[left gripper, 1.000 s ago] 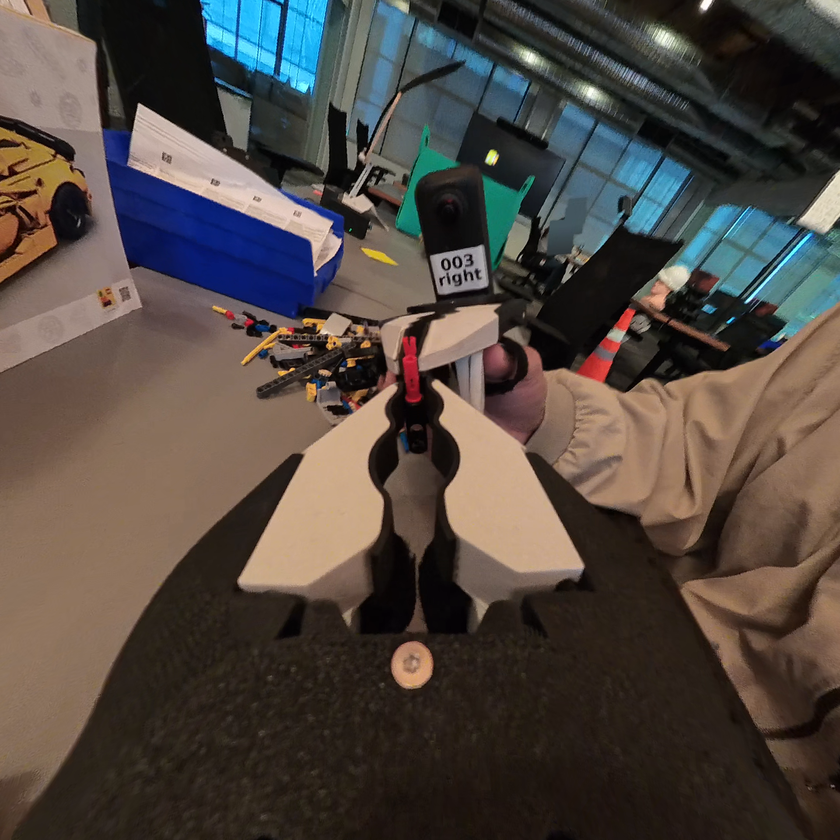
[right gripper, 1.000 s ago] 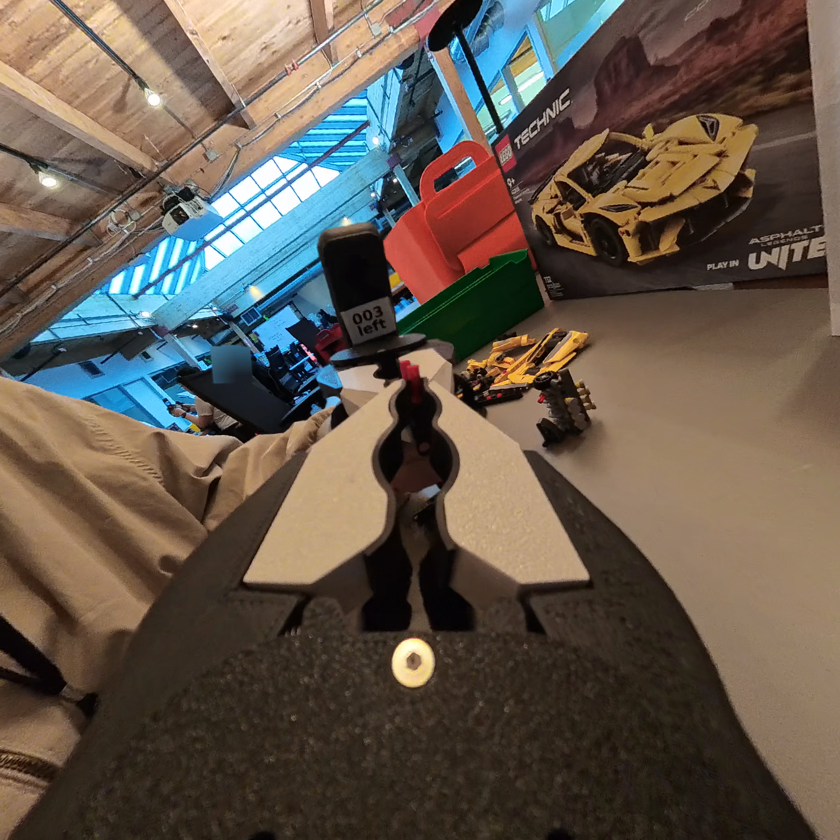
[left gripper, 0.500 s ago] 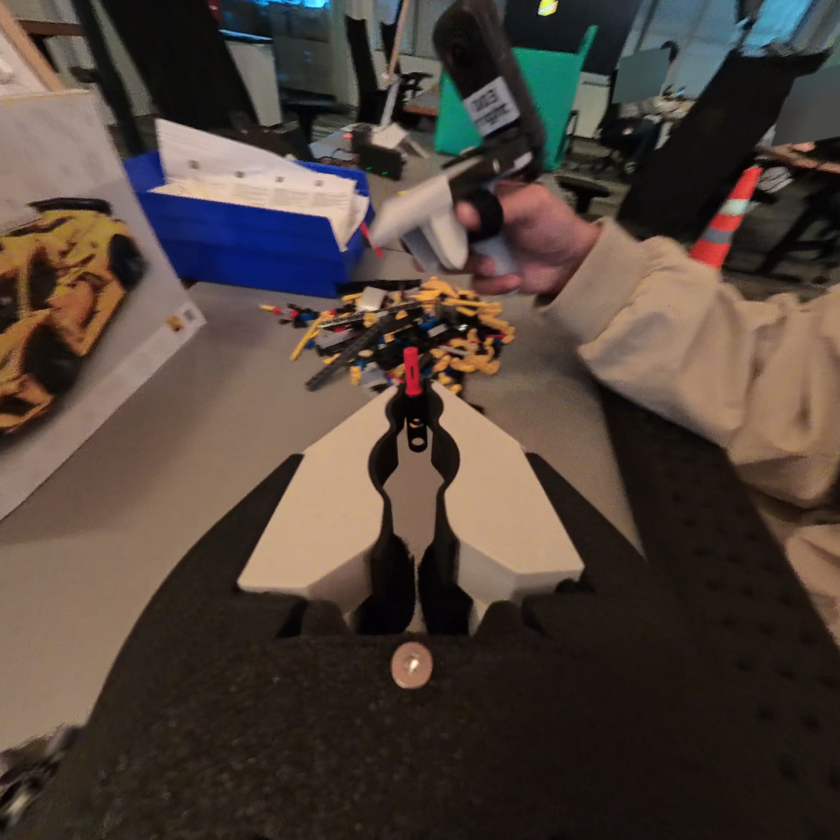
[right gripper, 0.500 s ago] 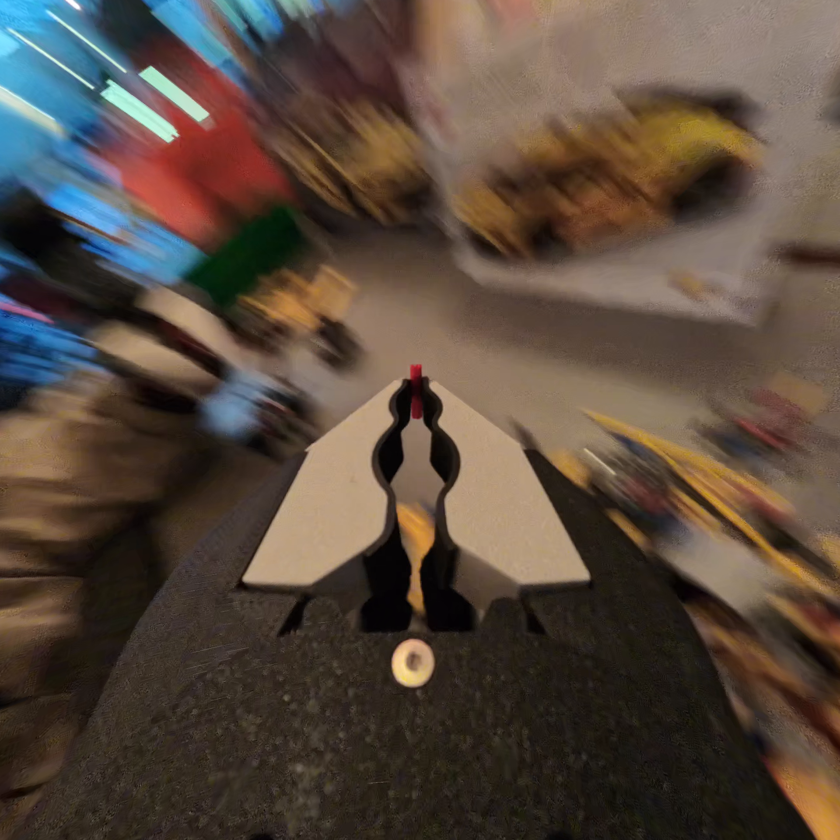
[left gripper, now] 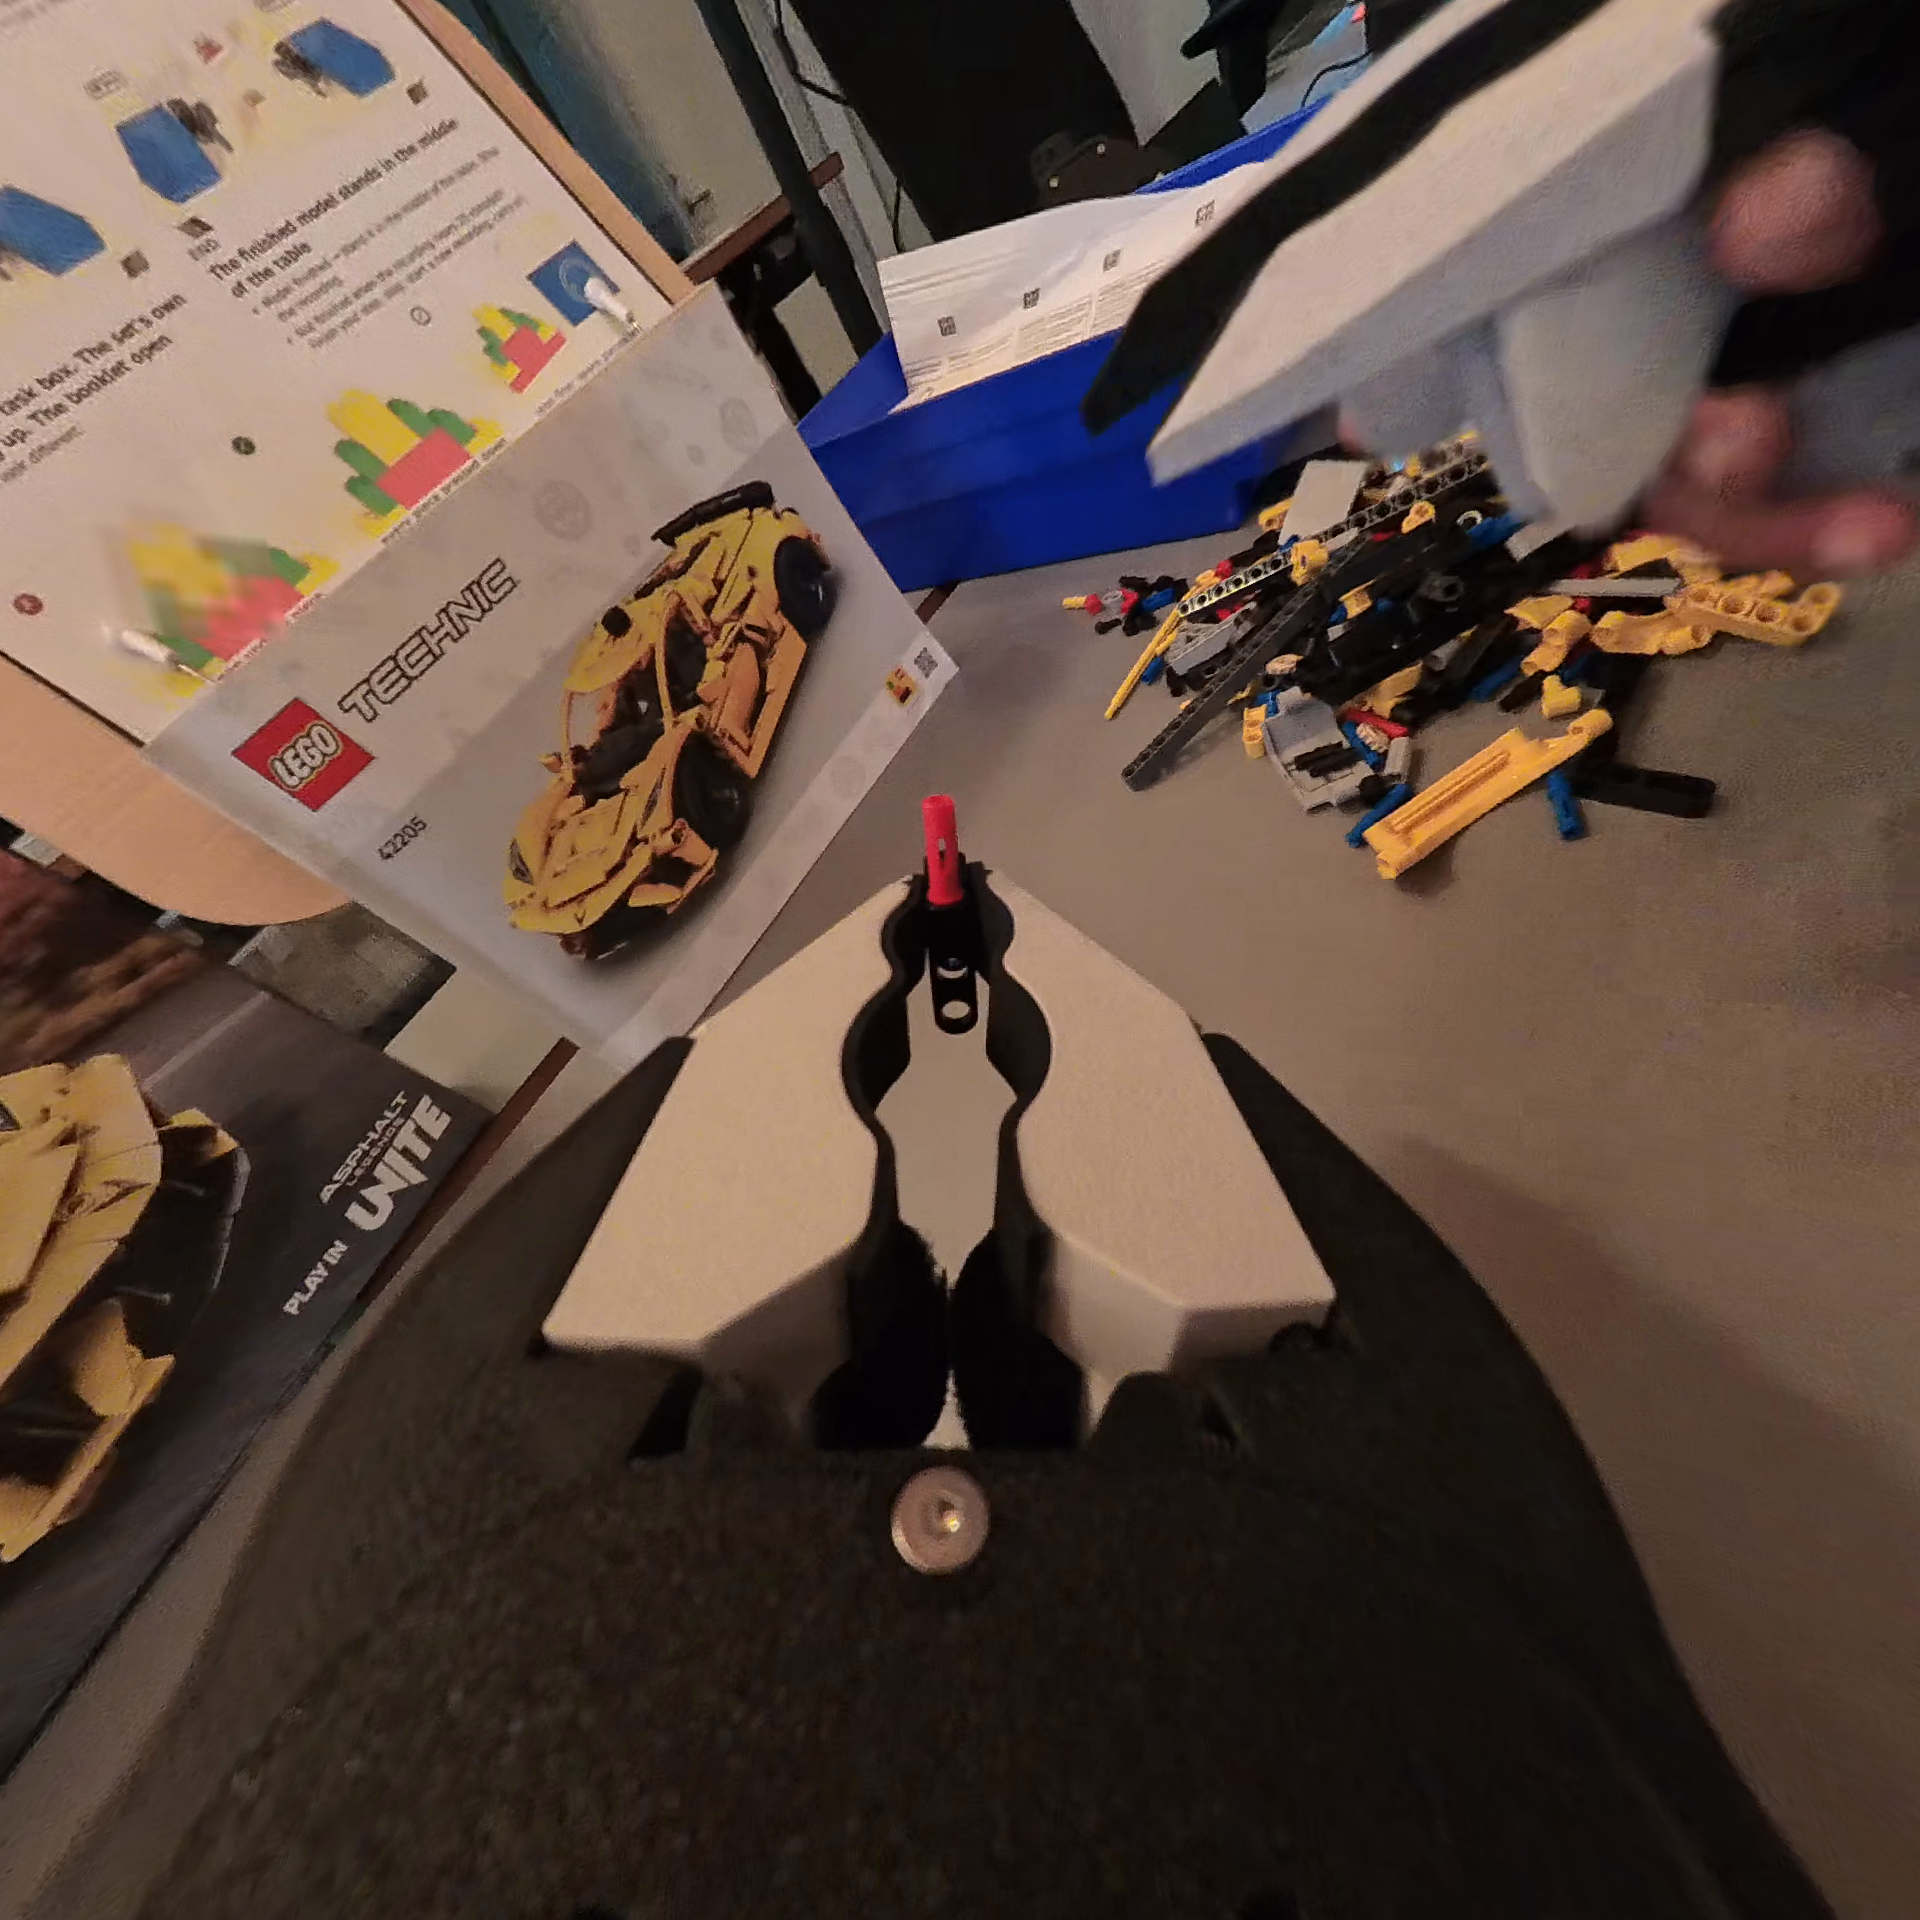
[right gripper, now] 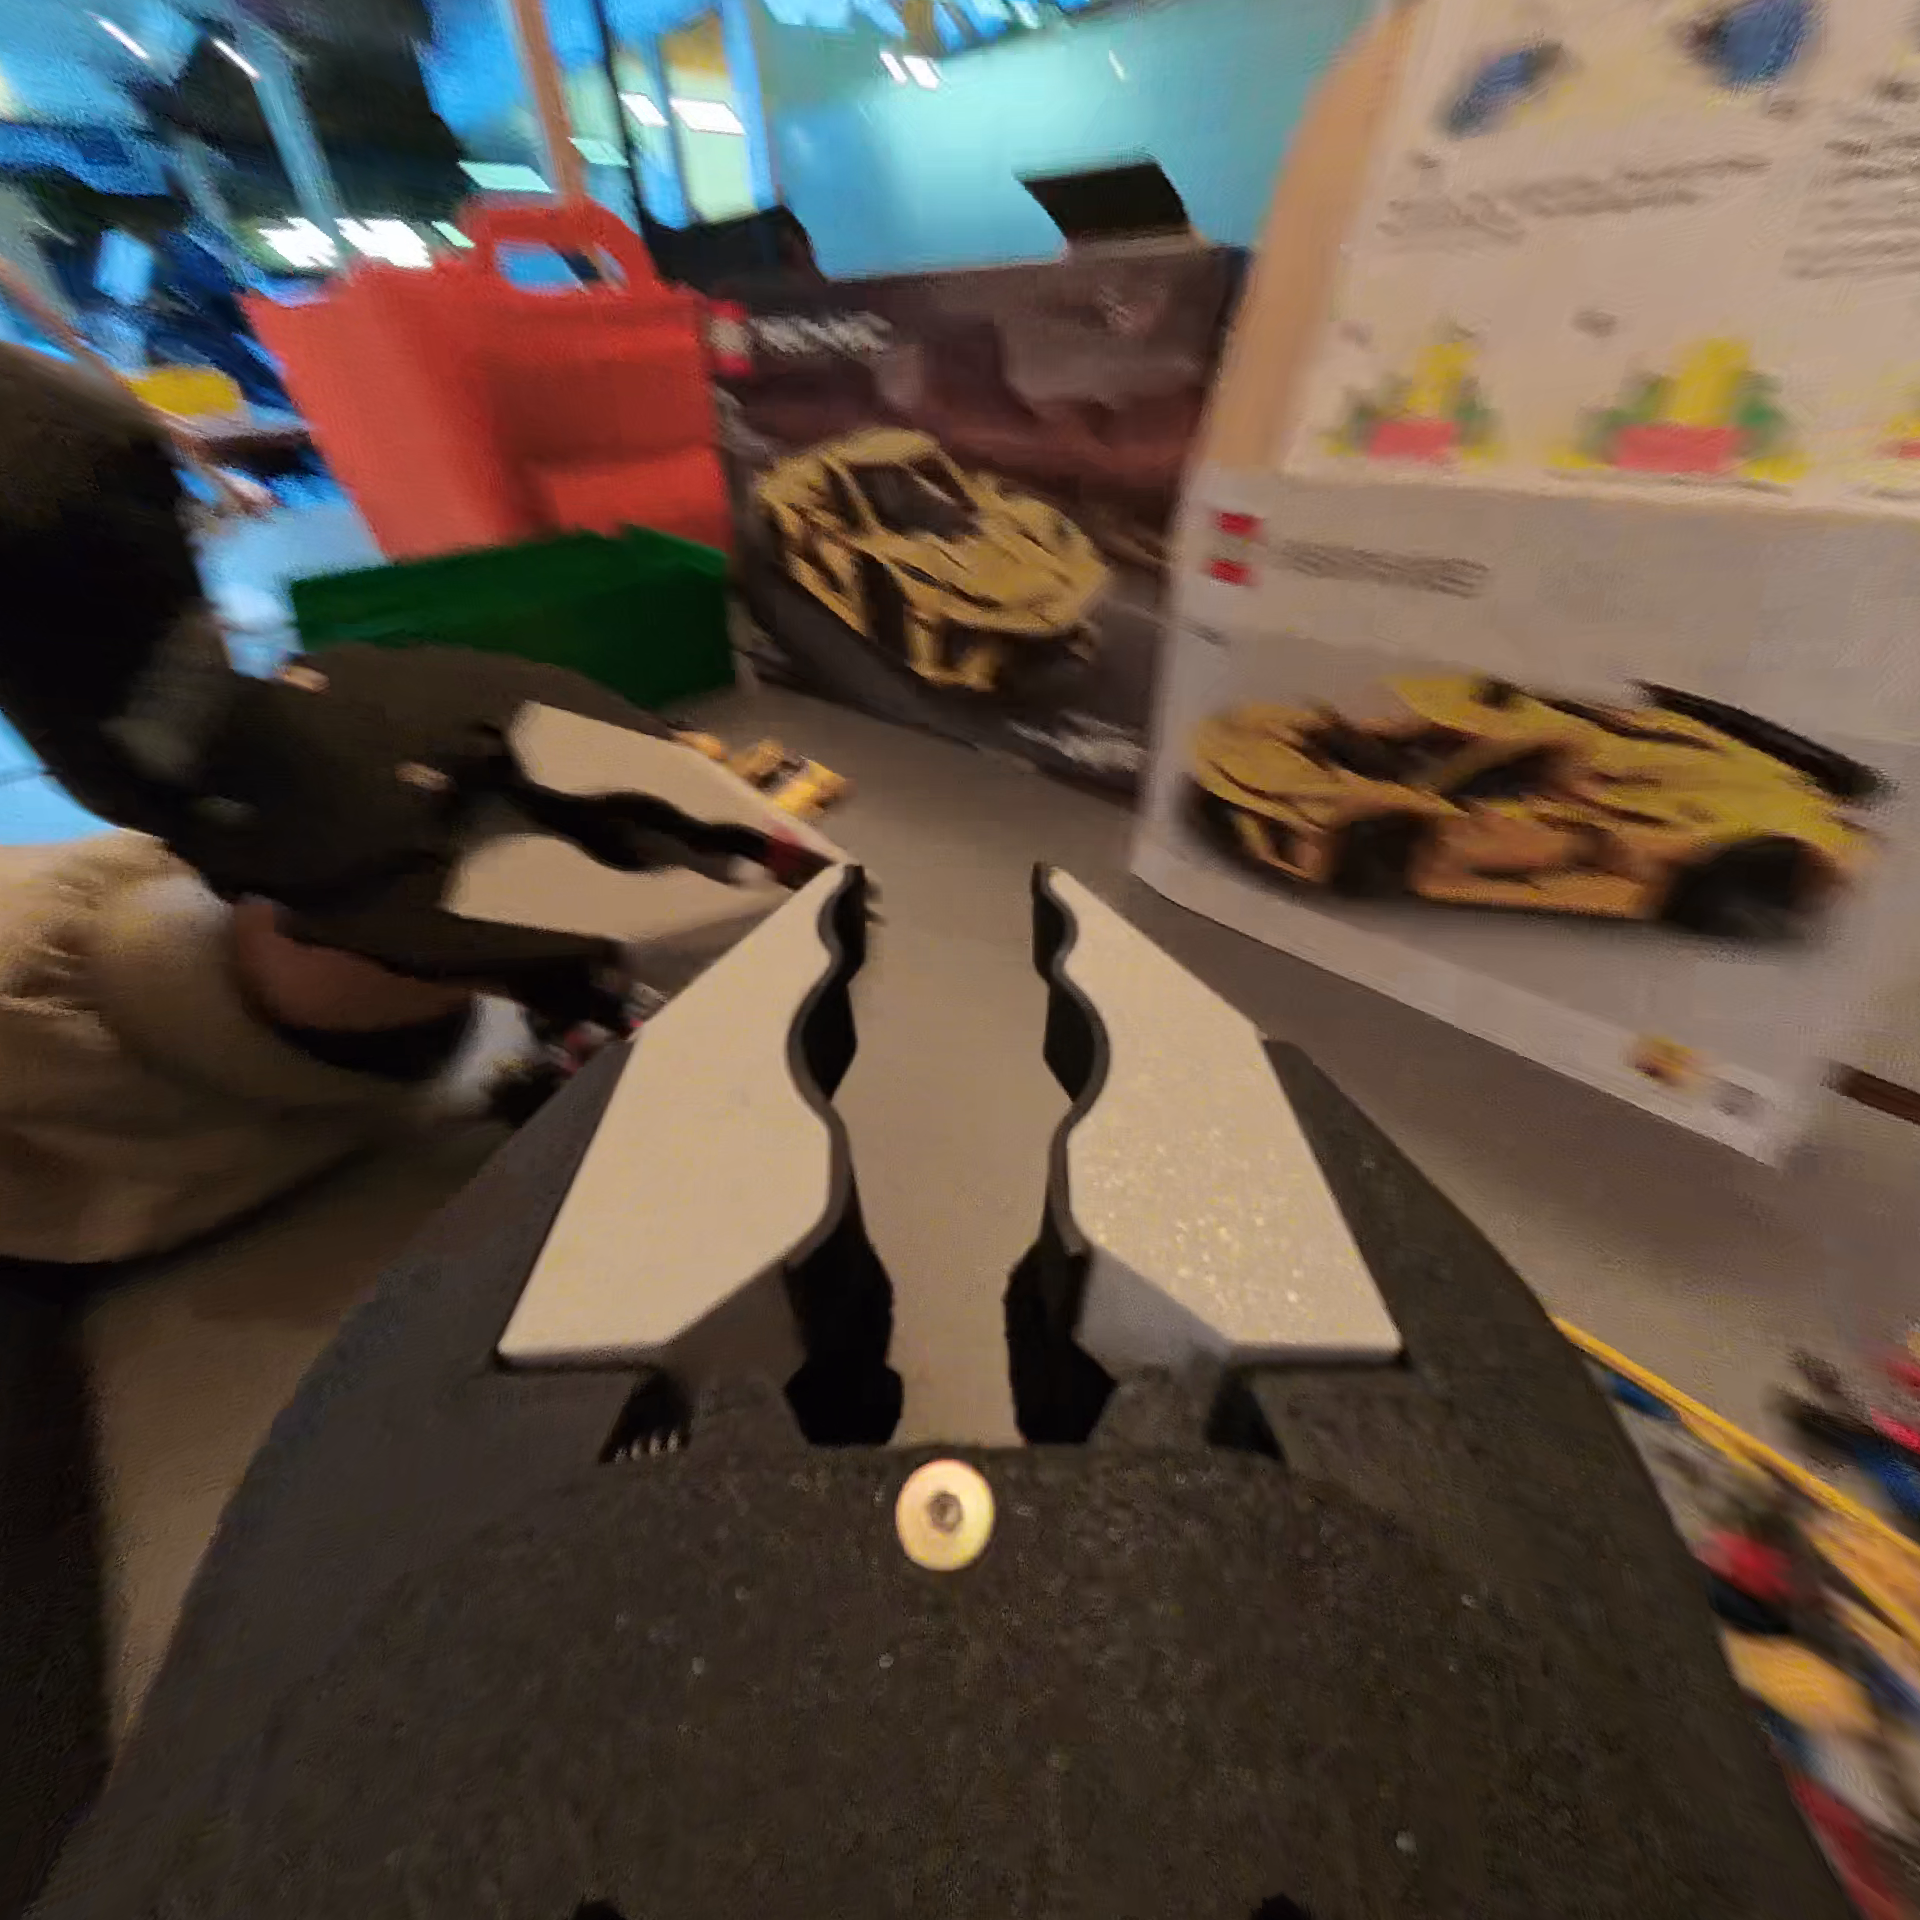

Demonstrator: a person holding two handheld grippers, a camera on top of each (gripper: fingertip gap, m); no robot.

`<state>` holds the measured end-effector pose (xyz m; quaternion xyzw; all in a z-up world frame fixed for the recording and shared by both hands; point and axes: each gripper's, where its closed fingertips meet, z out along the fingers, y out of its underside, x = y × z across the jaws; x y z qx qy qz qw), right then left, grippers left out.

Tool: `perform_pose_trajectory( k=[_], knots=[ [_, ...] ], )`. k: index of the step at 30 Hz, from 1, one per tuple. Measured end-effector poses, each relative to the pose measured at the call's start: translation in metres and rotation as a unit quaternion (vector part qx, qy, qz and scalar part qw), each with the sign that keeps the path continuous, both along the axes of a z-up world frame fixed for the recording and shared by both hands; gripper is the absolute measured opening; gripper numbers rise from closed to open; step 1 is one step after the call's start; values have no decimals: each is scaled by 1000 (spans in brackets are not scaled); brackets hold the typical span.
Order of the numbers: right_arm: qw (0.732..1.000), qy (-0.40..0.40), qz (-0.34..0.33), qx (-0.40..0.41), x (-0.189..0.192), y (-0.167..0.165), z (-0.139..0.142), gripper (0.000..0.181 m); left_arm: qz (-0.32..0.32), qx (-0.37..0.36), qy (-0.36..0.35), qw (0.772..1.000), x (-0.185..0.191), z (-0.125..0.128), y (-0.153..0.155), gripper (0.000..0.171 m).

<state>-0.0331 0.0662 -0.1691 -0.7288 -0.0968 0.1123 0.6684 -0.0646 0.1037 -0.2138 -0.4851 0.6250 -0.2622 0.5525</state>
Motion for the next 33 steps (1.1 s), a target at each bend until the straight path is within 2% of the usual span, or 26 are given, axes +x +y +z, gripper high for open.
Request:
perform_pose_trajectory(
  k=[2,4,7,9,12,14,16,20,23,25,26,28,30,33],
  knots=[
    [1000,12,14,26,-37,9,-1,29,-8,-7,-4,1000,1,1,-6,8],
    [999,8,15,27,-55,16,-7,30,-10,-10,-15,1000,1,6,-9,7],
    [999,24,-3,23,-54,21,-7,28,-10,-4,-32,999,0,15,-14,7],
    [997,65,20,26,-57,20,-3,22,-13,3,-44,999,-1,22,-18,7],
    [996,70,35,34,-61,19,2,4,-16,6,-49,999,-1,25,-22,8],
    [997,54,41,44,-61,16,6,2,-21,2,-63,998,-3,30,-25,7],
    [992,101,58,41,-59,13,13,3,-23,-18,-81,996,-4,36,-28,8],
    [956,271,100,53,-39,8,26,2,-21,2,-93,995,0,44,-34,8],
    [897,412,150,60,-33,7,32,2,-15,34,-102,994,1,51,-35,8],
    [841,497,207,52,-37,7,36,2,3,72,-106,992,-1,54,-32,7],
    [828,516,216,38,-36,9,33,1,9,81,-97,992,-1,52,-31,8],
    [875,446,187,29,-39,10,28,2,18,79,-103,991,-4,52,-30,8],
    [918,365,149,37,-38,11,31,2,16,108,-124,986,-8,62,-35,10],
    [931,336,138,20,-43,14,25,2,23,105,-108,988,-5,57,-32,10]
  ],
)
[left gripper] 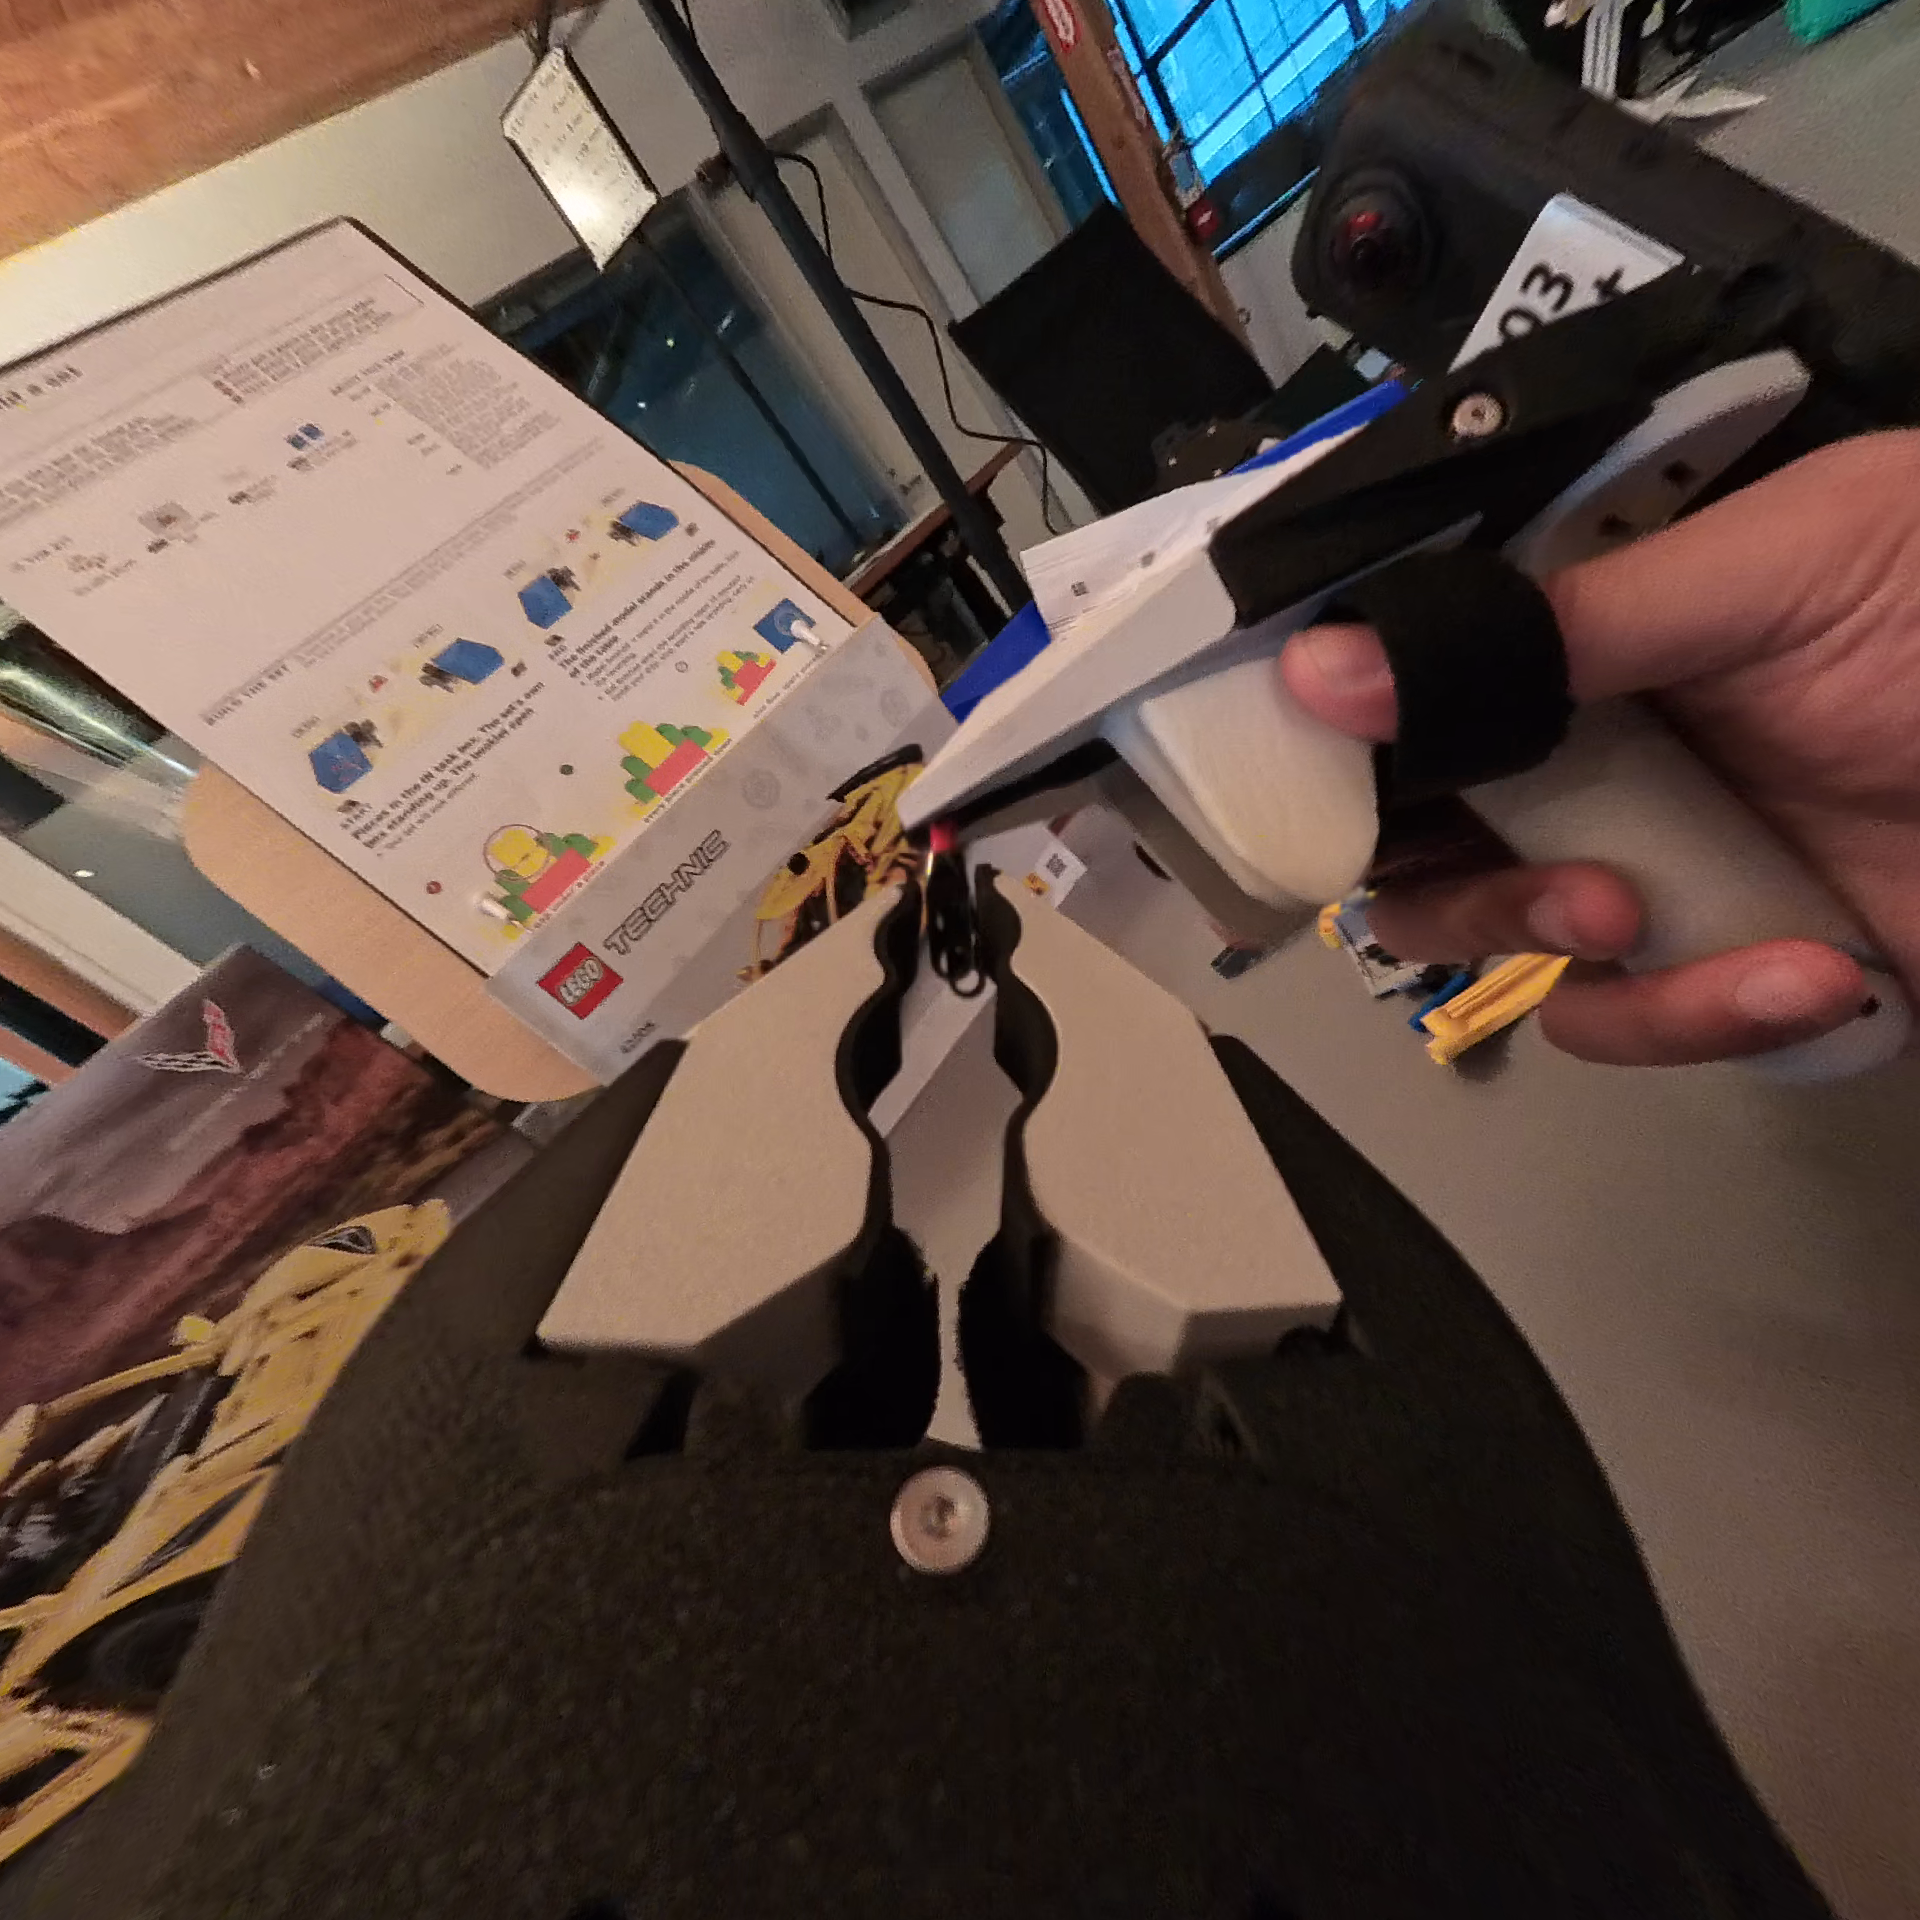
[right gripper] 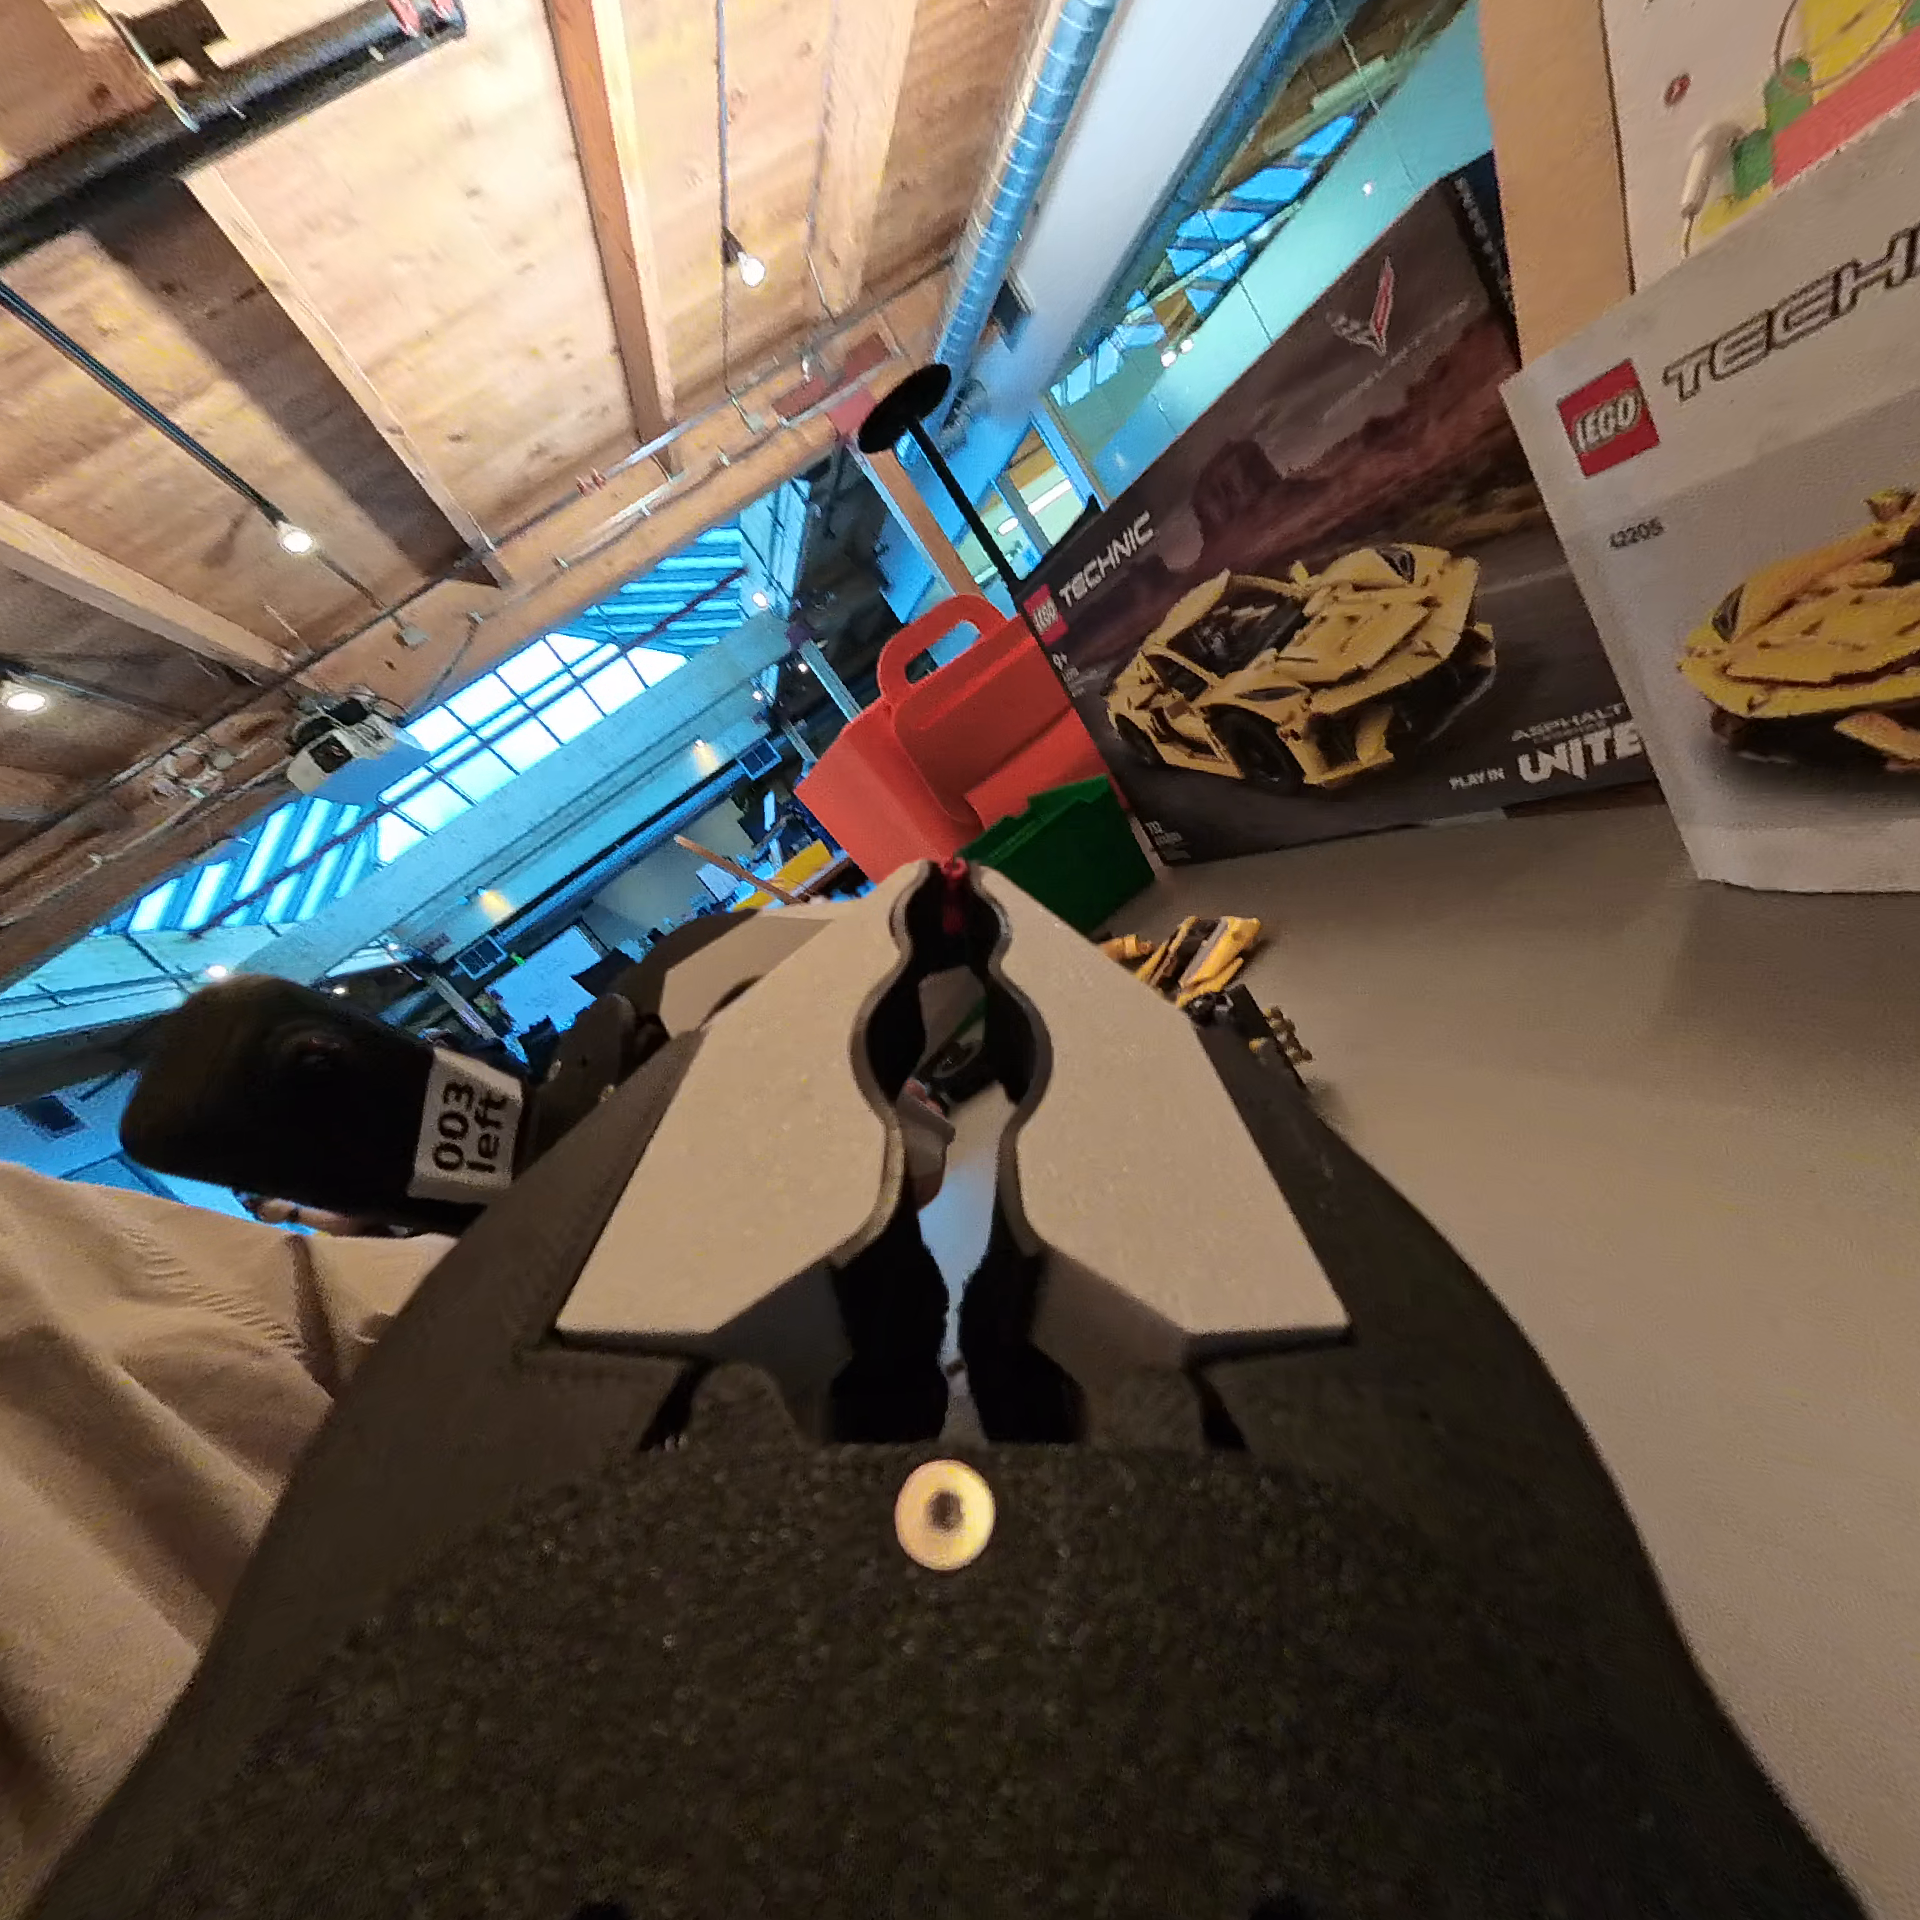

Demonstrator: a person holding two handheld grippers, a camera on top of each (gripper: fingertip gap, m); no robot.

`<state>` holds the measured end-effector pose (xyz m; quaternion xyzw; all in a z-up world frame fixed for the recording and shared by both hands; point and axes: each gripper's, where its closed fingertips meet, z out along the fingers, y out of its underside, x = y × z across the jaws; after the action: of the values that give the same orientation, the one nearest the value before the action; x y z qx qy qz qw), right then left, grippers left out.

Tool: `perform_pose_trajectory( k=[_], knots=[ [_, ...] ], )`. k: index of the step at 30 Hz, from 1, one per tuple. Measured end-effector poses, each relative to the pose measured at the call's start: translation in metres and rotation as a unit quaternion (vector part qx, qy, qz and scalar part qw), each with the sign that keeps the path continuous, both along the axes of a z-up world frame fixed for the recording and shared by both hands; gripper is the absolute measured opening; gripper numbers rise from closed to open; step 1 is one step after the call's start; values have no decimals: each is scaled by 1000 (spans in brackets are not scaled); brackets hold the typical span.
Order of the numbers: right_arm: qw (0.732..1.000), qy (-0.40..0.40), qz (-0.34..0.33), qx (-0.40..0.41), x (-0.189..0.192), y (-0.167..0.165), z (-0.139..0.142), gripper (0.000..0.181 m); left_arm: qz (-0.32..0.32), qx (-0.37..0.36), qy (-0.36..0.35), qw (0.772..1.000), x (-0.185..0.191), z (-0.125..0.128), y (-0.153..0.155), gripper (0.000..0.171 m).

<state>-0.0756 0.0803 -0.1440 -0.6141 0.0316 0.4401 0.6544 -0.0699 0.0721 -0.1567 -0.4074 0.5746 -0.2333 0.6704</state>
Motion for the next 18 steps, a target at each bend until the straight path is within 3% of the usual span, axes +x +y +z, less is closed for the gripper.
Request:
perform_pose_trajectory(
  k=[4,7,10,14,18],
  knots=[
    [1000,-16,-10,-15,-1,2,-8,2,7,-26,14,1000,1,-5,7,19],
    [1000,-15,-10,-20,-2,3,-9,2,1,-19,24,1000,2,-10,4,8],
    [999,-6,-4,-34,-2,3,-15,3,4,-6,40,999,1,-14,5,8],
    [994,91,44,-36,1,-1,-11,1,4,16,42,999,2,-10,1,8],
    [991,134,23,-21,15,-3,-5,1,12,25,37,999,8,-6,3,7]
  ],
)
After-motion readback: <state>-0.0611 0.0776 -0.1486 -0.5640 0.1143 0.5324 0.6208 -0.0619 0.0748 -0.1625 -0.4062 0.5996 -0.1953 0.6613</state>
